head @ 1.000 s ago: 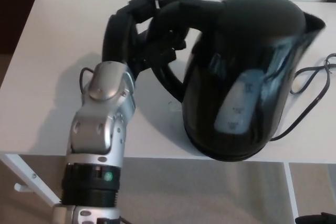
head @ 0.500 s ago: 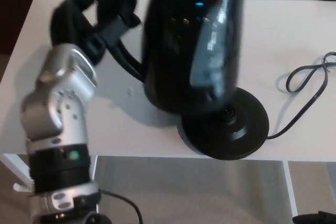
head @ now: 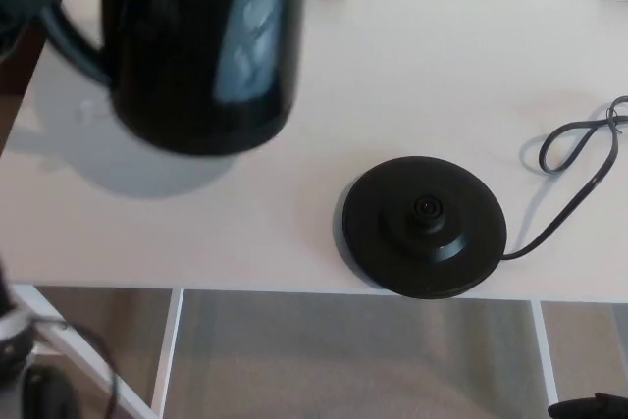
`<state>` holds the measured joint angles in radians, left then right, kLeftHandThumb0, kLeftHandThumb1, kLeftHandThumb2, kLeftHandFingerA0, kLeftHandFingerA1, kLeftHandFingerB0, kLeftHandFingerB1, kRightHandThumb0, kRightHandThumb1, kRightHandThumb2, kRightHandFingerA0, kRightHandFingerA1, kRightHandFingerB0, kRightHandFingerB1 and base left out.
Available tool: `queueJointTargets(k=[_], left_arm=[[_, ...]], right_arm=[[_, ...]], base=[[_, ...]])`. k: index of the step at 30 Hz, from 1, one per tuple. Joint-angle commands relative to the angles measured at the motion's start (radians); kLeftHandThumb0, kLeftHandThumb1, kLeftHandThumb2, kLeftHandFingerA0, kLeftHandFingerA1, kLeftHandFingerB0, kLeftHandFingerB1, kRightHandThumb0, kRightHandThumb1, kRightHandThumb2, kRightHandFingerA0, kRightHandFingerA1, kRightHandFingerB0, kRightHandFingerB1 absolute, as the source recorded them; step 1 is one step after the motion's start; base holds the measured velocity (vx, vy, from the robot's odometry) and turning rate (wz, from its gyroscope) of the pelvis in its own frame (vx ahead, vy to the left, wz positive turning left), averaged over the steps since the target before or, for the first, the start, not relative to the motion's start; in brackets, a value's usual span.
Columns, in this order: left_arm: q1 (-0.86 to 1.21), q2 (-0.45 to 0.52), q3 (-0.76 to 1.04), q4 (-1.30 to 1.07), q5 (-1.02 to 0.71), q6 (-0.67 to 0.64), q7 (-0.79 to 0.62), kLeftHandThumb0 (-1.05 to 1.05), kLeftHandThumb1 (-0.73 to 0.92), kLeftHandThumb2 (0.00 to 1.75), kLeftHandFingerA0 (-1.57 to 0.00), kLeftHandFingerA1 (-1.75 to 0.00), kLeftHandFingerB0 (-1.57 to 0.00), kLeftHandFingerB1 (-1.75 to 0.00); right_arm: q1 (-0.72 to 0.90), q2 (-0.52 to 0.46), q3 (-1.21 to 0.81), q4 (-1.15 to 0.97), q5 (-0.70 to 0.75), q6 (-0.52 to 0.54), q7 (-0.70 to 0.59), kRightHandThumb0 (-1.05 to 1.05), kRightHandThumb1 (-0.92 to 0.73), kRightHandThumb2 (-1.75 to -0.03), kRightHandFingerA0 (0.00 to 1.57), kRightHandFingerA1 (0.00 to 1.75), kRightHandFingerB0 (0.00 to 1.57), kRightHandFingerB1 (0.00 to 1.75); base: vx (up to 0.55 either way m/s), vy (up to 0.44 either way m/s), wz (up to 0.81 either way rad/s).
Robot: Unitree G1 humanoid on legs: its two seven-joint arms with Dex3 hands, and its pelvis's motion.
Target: The robot walk towards a table in front and uses its left hand to pick up the pot from the base and places it on the table
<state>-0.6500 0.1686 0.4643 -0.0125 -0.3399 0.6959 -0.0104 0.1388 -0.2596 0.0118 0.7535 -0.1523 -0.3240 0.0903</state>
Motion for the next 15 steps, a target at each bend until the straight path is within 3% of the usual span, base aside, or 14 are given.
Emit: queueJointTargets(k=[1, 7, 8, 12, 14, 15], left_arm=[[0.062, 0.073, -0.029, 0.017, 0.008, -0.153, -0.107, -0.25, 0.75, 0.63, -0.77, -1.53, -0.69, -1.0], [0.133, 0.116, -0.098, 0.042, 0.065, -0.276, -0.155, -0.26, 0.78, 0.65, -0.71, -1.61, -0.66, -1.05], [0.176, 0.131, -0.147, 0.051, 0.116, -0.347, -0.179, -0.28, 0.76, 0.67, -0.78, -1.53, -0.77, -0.95], [0.282, 0.147, -0.276, 0.035, 0.244, -0.51, -0.179, -0.29, 0.82, 0.64, -0.82, -1.44, -0.73, -0.99], [0.288, 0.151, -0.287, 0.037, 0.247, -0.526, -0.175, -0.29, 0.82, 0.64, -0.82, -1.44, -0.73, -0.99], [0.316, 0.151, -0.329, 0.014, 0.268, -0.515, -0.173, -0.28, 0.82, 0.66, -0.81, -1.32, -0.76, -0.89]], right_arm=[[-0.002, -0.017, 0.002, 0.022, -0.008, -0.002, -0.012, -0.45, -0.55, -0.57, 0.86, 0.54, 0.69, 0.49], [-0.01, -0.018, 0.005, 0.037, -0.009, -0.01, -0.017, -0.45, -0.55, -0.57, 0.88, 0.54, 0.7, 0.49], [-0.01, -0.014, 0.001, 0.029, -0.002, -0.003, -0.015, -0.44, -0.55, -0.57, 0.87, 0.54, 0.69, 0.49], [-0.001, -0.013, -0.002, 0.005, 0.004, 0.011, -0.011, -0.43, -0.55, -0.57, 0.86, 0.54, 0.68, 0.49], [0.0, -0.013, -0.002, 0.003, 0.004, 0.012, -0.011, -0.43, -0.55, -0.57, 0.86, 0.54, 0.68, 0.49], [-0.006, -0.012, 0.001, 0.007, -0.001, 0.014, -0.016, -0.45, -0.55, -0.57, 0.85, 0.54, 0.68, 0.49]], base=[[0.0, 0.0, 0.0], [0.0, 0.0, 0.0], [0.0, 0.0, 0.0], [0.0, 0.0, 0.0], [0.0, 0.0, 0.0], [0.0, 0.0, 0.0]])
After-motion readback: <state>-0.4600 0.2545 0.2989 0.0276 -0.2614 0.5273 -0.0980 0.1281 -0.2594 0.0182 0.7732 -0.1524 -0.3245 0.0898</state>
